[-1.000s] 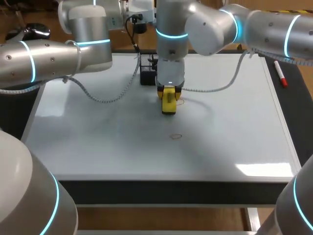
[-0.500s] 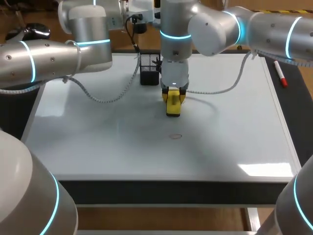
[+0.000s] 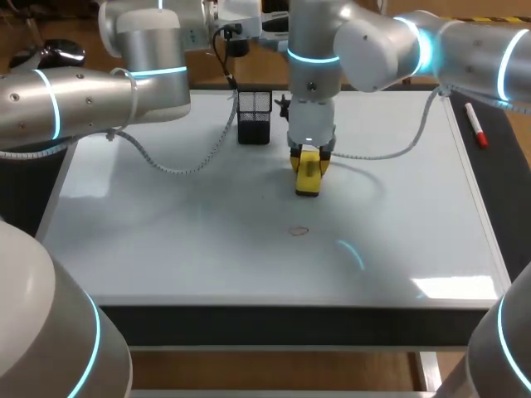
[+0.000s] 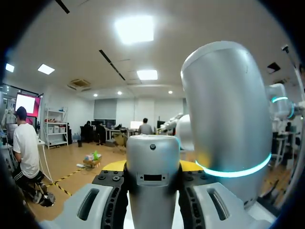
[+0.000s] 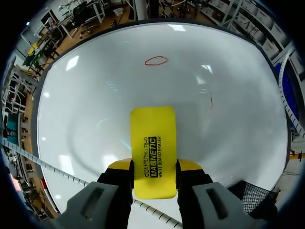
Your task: Pick up the inspection probe, press it on each red-marked spot on the whiteboard one by one, put down the probe, pick up the eraser, and wipe off all the red marks.
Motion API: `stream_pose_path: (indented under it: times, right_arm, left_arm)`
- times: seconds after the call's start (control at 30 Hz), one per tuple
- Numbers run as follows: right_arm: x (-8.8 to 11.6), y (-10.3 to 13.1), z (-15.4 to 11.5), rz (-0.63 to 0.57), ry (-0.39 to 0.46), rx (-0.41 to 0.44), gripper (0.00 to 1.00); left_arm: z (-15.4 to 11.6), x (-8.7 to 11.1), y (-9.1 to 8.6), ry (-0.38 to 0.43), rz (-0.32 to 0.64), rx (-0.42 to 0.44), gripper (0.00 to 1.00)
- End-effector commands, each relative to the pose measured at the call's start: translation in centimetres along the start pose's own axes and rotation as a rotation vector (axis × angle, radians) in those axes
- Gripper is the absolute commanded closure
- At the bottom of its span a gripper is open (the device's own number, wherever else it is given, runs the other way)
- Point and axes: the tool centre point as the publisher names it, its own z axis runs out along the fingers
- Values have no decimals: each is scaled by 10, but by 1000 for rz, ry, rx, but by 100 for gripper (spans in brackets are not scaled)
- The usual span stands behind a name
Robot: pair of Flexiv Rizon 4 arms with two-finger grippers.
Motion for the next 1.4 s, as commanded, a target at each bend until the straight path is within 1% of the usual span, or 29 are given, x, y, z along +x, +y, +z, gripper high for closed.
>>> stream_pose_path:
  times: [0.03,0.3,0.43,0.53,0.67,0.97,1.3,1.4]
  right_arm:
    - [18,1,0,12,-11,5,100]
    - [31,3,-7,46,-19,17,100]
    - [39,10,-20,68,-28,15,100]
    - [50,15,-31,93,-39,26,100]
    - [71,19,-41,139,-41,38,100]
    - [131,26,-54,284,-43,72,100]
    - [197,35,-56,437,-66,82,100]
    - [213,37,-57,468,-61,85,100]
  left_arm:
    - [0,-1,-1,3,-1,-1,100]
    - [0,-1,-1,3,-1,-1,100]
    - [0,-1,-1,3,-1,-1,100]
    - [0,-1,-1,3,-1,-1,100]
    - [0,-1,-1,3,-1,-1,100]
    - [0,-1,-1,3,-1,-1,100]
    - [0,-1,-1,3,-1,-1,100]
    - [0,-1,-1,3,-1,-1,100]
